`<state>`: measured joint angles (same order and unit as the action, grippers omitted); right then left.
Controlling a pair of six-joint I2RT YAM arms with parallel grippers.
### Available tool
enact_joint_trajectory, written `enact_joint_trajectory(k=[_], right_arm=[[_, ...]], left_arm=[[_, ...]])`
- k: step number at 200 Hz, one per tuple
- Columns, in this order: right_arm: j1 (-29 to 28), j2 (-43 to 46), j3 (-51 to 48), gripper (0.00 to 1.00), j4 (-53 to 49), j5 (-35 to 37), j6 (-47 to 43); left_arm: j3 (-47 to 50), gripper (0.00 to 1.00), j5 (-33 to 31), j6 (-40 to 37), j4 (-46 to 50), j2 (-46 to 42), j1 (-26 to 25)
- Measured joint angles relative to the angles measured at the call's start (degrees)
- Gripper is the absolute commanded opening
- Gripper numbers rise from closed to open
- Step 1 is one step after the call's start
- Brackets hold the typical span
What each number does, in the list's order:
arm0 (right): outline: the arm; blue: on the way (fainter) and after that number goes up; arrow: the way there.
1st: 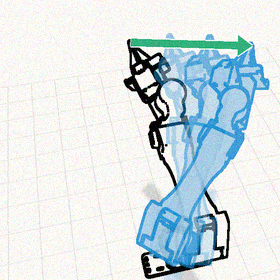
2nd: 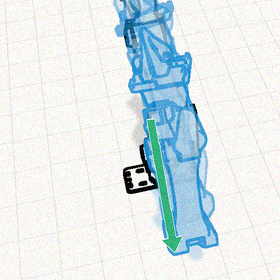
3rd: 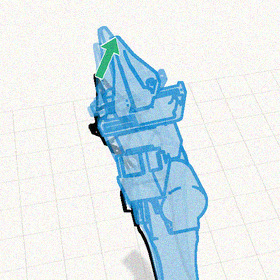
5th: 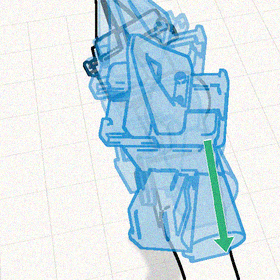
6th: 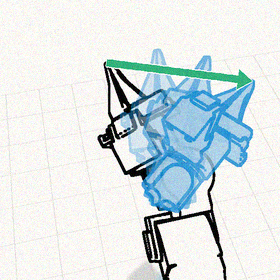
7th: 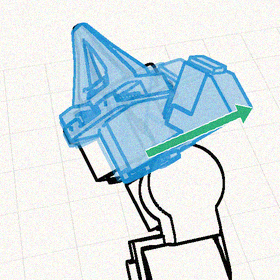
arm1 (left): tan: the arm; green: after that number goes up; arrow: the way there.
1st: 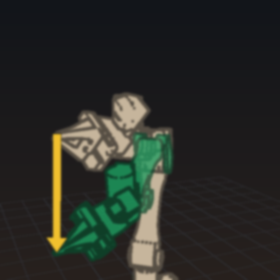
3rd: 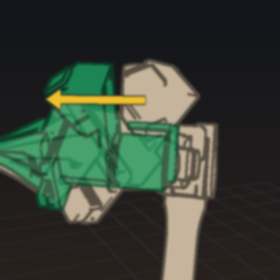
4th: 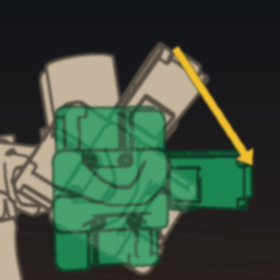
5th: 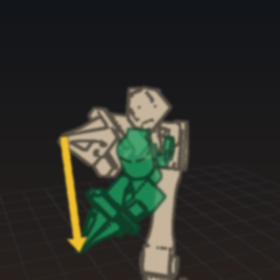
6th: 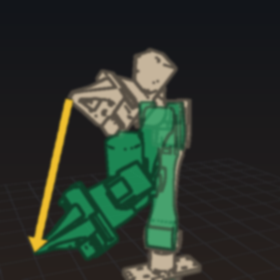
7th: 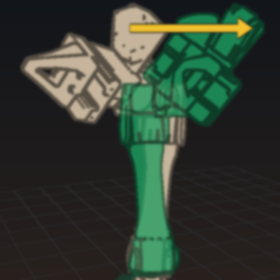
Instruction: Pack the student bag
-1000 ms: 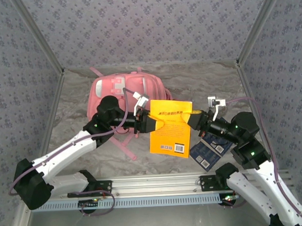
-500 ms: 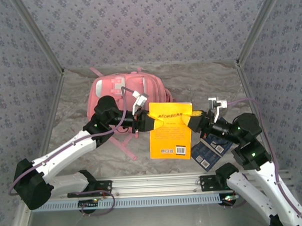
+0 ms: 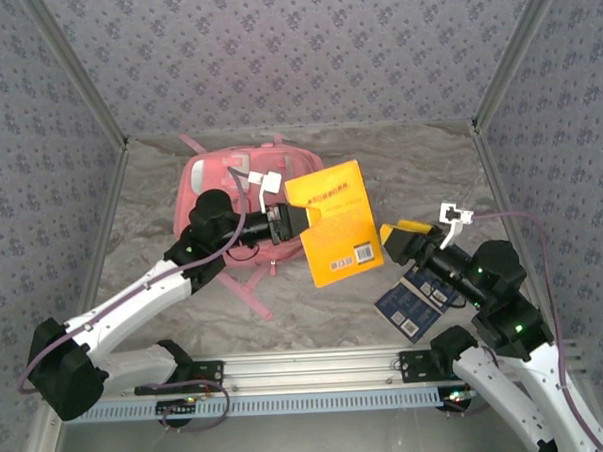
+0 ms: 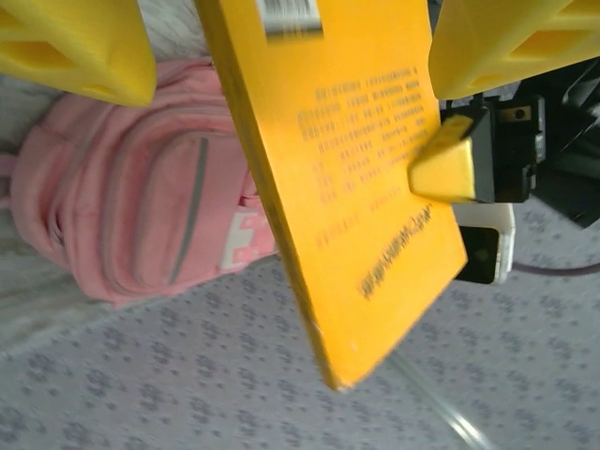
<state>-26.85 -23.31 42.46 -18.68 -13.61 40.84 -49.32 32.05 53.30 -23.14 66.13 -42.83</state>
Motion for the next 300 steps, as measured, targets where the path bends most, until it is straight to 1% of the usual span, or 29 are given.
enact_joint_trajectory(k=[11, 15, 23, 37, 68, 90, 125, 139, 166, 191, 210, 218, 231, 238, 248, 256, 263, 272, 276, 286, 289, 300], right_arm=[[0.11, -0.57, -0.33, 0.85, -0.66, 0.52, 2.05], [0.11, -0.81, -0.44, 0.9, -0.79, 0.72, 2.67], [0.11, -1.25, -0.74, 0.94, -0.85, 0.98, 4.33], [0.11, -1.55, -2.01, 0.99, -0.11, 1.7, 7.08], [0.09, -1.77, -6.8, 1.0, 4.5, 2.95, 14.6], [-0.7, -2.89, -10.54, 0.99, 10.64, 3.41, 19.54], [-4.33, -7.04, -12.72, 0.96, 19.65, 4.48, 22.01], [-5.9, -8.98, -12.81, 0.94, 23.96, 4.98, 22.34], [-8.81, -12.52, -13.84, 0.81, 33.55, 6.62, 22.71], [-11.5, -16.28, -14.62, 0.69, 40.92, 8.57, 22.86], [-13.46, -18.93, -14.75, 0.55, 44.63, 10.32, 23.23], [-14.23, -19.65, -14.93, 0.51, 45.79, 11.21, 23.15], [-15.34, -20.28, -15.34, 0.45, 46.88, 12.83, 23.28], [-15.8, -20.31, -15.47, 0.37, 46.97, 13.66, 23.19], [-16.41, -20.13, -15.67, 0.25, 47.08, 15.15, 23.56], [-16.72, -19.76, -15.8, 0.17, 46.86, 16.17, 23.54], [-16.94, -19.1, -15.96, 0.14, 46.45, 16.98, 23.63], [-17.35, -17.73, -15.96, 0.12, 45.2, 17.9, 23.23], [-17.42, -17.16, -15.96, 0.11, 44.68, 18.25, 23.32], [-17.44, -15.34, -15.96, 0.08, 42.56, 19.34, 23.23], [-17.44, -14.91, -15.96, 0.08, 41.99, 19.63, 23.19], [-17.2, -13.14, -15.98, 0.06, 39.26, 20.81, 23.15]], left_arm=[[0.79, 0.0, -3.15, 3.58, -2.21, 0.31, 0.22], [1.05, 0.0, -4.15, 5.03, -3.19, 0.57, 0.35], [1.29, 0.0, -5.7, 7.5, -4.66, 1.25, 0.44], [1.62, 0.0, -7.87, 11.13, -6.78, 2.38, 0.5], [1.99, 0.0, -10.49, 16.61, -8.31, 2.93, 0.52], [1.99, 0.0, -11.13, 18.84, -9.29, 2.93, 0.74], [2.03, 0.0, -11.1, 21.51, -10.12, 2.93, 0.9], [2.03, 0.0, -11.08, 22.03, -10.1, 2.93, 0.9], [2.08, 0.0, -11.08, 22.45, -10.08, 2.93, 0.9], [2.67, 0.0, -11.1, 22.4, -9.51, 2.93, 0.94], [2.69, 0.0, -11.13, 21.9, -7.61, 2.93, 0.92], [2.64, 0.0, -11.58, 21.4, -6.97, 2.91, 0.83], [2.49, 0.05, -12.24, 20.17, -5.81, 2.89, 0.74], [2.29, 0.09, -12.55, 19.45, -4.74, 2.86, 0.66], [2.01, 0.18, -13.09, 18.34, -3.39, 2.86, 0.37], [1.86, 0.29, -13.44, 17.51, -2.34, 2.8, 0.17], [1.62, 0.38, -13.7, 16.5, -0.98, 2.67, -0.04], [1.42, 0.48, -14.03, 14.12, 1.05, 2.56, -0.13], [1.36, 0.53, -14.25, 14.21, 1.75, 2.51, -0.22], [0.9, 0.61, -15.02, 11.17, 4.42, 2.27, -0.35], [0.7, 0.63, -15.26, 11.19, 5.31, 2.21, -0.35], [-0.61, 0.69, -16.5, 7.48, 9.46, 1.86, -0.35]])
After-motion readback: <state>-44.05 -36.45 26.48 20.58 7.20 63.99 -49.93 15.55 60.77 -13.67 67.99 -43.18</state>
